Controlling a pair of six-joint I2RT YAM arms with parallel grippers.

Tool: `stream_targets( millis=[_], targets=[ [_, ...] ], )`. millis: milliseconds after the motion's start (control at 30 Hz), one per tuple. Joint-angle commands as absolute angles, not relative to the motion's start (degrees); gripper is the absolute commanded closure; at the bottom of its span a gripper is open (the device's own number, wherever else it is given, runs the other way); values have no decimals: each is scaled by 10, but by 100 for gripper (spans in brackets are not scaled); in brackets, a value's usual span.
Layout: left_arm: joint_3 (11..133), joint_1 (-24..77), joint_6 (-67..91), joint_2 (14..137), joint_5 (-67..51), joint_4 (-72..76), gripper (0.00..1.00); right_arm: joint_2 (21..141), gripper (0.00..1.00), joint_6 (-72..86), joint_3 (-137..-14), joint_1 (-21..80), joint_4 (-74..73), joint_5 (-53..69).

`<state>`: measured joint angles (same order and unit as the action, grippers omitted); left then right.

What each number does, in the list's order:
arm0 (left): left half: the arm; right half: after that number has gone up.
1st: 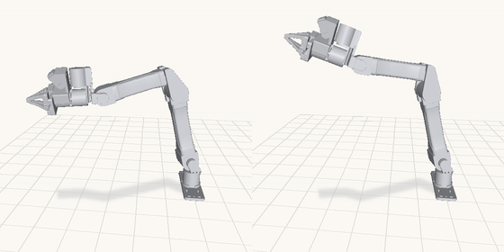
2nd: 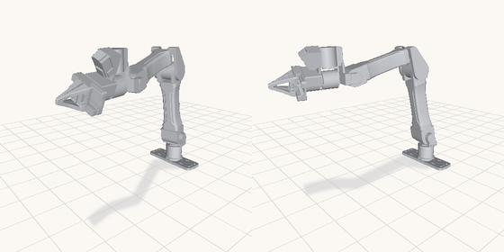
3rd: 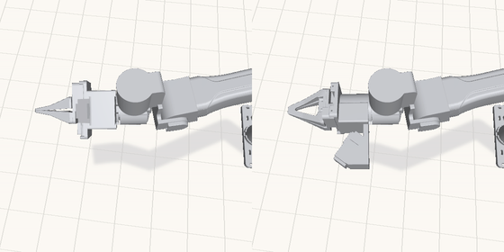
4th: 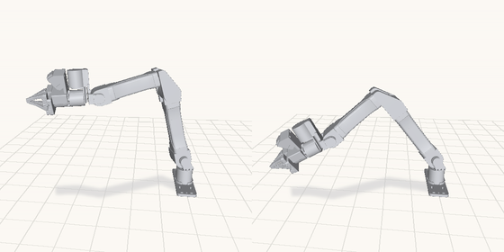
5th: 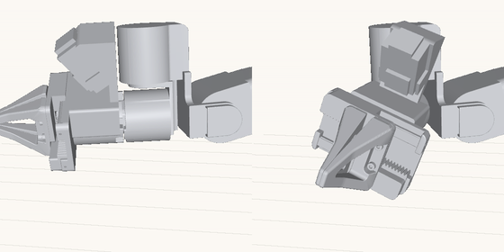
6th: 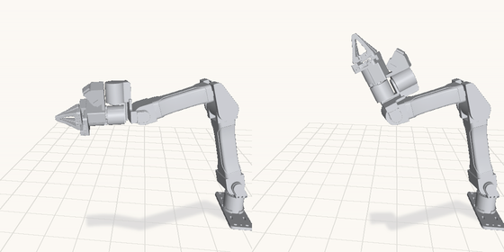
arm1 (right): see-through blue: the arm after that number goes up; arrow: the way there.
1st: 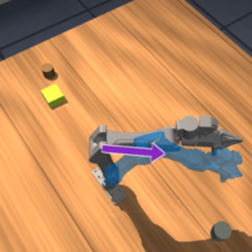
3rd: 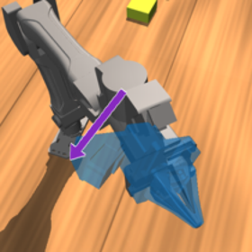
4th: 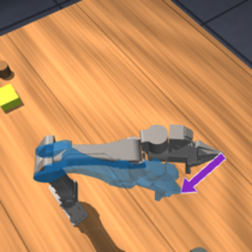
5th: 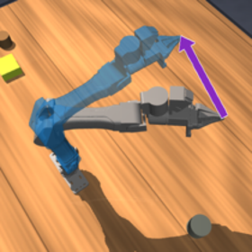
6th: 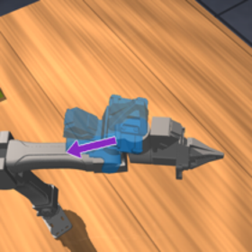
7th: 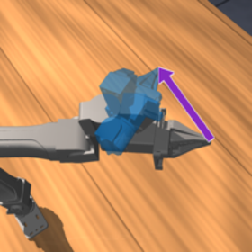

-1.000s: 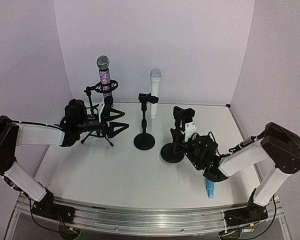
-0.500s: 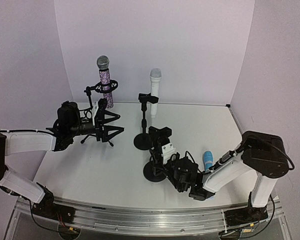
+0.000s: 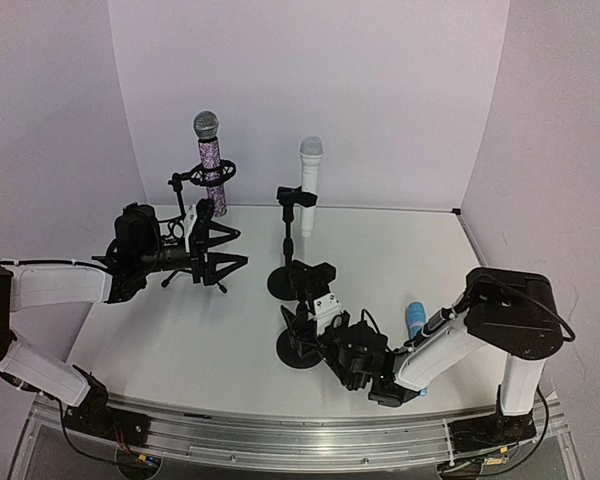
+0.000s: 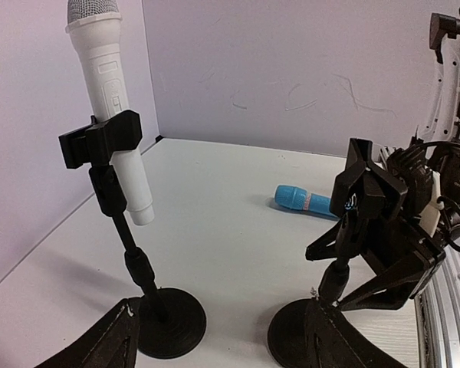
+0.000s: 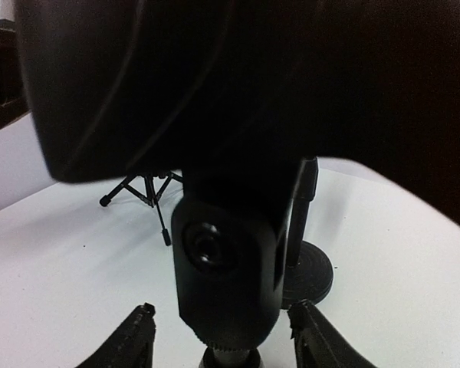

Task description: Attach the microphones to the stand

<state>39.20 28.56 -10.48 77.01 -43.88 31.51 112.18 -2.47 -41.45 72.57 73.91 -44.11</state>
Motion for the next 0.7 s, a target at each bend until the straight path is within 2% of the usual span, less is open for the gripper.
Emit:
stream_targets(
  millis=[0,167,233,333,400,467,667],
  targets=[
    [397,288,-115,761,-455,329,26,1095,36,-28,-394,734,772,-443],
    [399,307,-118,751,-450,323,22,1035,27,-12,-344,757,711,-442],
    [405,321,-120,742,-448,310,19,965,19,63,-318,763,587,-430],
    [412,338,-120,728,-449,289,17,839,16,235,-329,763,243,-428],
    [415,342,-118,718,-451,281,16,768,17,359,-373,763,-62,-441],
    [418,343,-115,715,-453,278,16,715,19,479,-401,763,-266,-433],
    [433,345,-110,721,-474,281,16,684,21,628,-468,711,-556,-349]
  ],
)
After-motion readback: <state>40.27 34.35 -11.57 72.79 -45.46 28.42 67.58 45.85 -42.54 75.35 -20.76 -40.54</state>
